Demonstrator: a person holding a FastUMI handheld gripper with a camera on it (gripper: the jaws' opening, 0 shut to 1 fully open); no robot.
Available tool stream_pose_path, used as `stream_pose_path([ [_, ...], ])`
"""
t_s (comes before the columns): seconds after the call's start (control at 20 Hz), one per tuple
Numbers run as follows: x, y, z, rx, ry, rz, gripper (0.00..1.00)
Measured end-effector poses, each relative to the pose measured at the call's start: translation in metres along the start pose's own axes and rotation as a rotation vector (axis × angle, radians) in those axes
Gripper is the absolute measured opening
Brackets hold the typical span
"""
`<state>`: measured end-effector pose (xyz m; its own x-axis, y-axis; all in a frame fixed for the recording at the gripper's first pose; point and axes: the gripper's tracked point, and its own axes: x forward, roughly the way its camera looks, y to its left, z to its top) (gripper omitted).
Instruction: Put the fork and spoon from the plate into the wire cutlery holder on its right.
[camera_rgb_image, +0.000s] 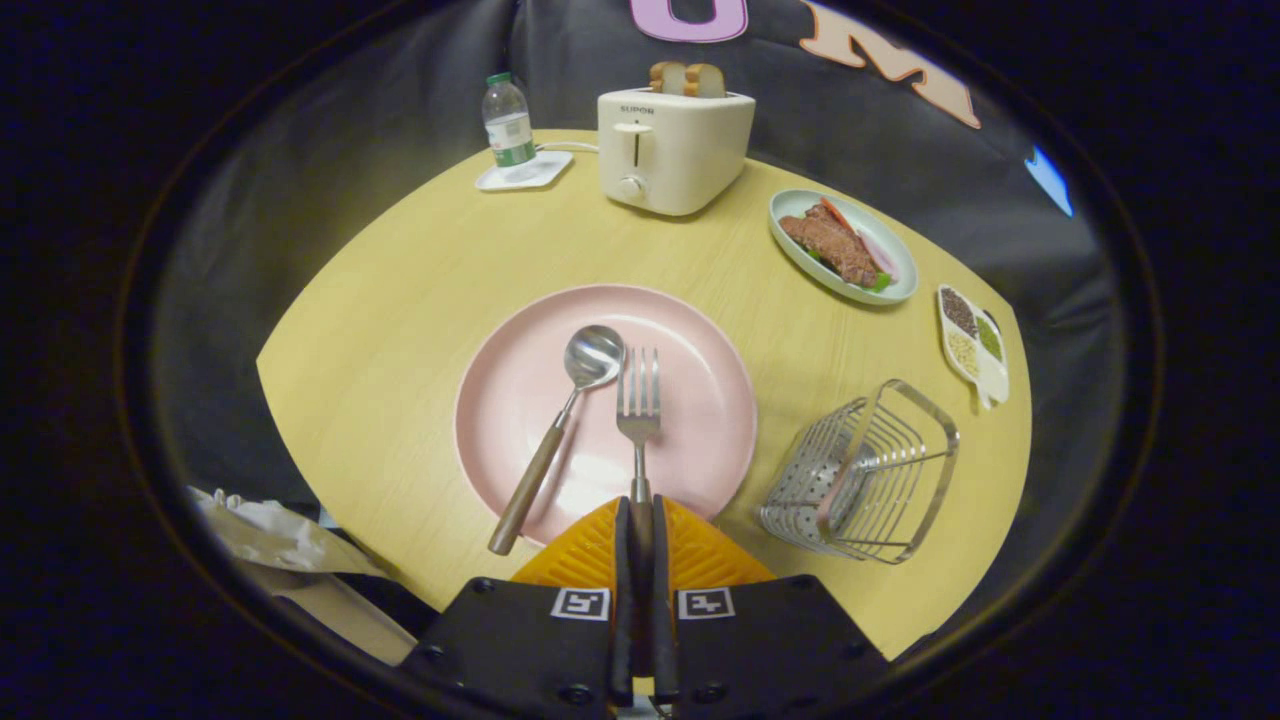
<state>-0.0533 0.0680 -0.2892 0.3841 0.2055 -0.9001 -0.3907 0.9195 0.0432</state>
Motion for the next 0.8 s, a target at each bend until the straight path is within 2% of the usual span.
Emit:
stream_pose_path([
  [0.35,-0.035,-0.032,0.015,-0.014,-0.028,-0.014,0.11],
  [0.8,-0.067,-0.092,0.013,-0.033,-0.028,-0.083,0.11],
])
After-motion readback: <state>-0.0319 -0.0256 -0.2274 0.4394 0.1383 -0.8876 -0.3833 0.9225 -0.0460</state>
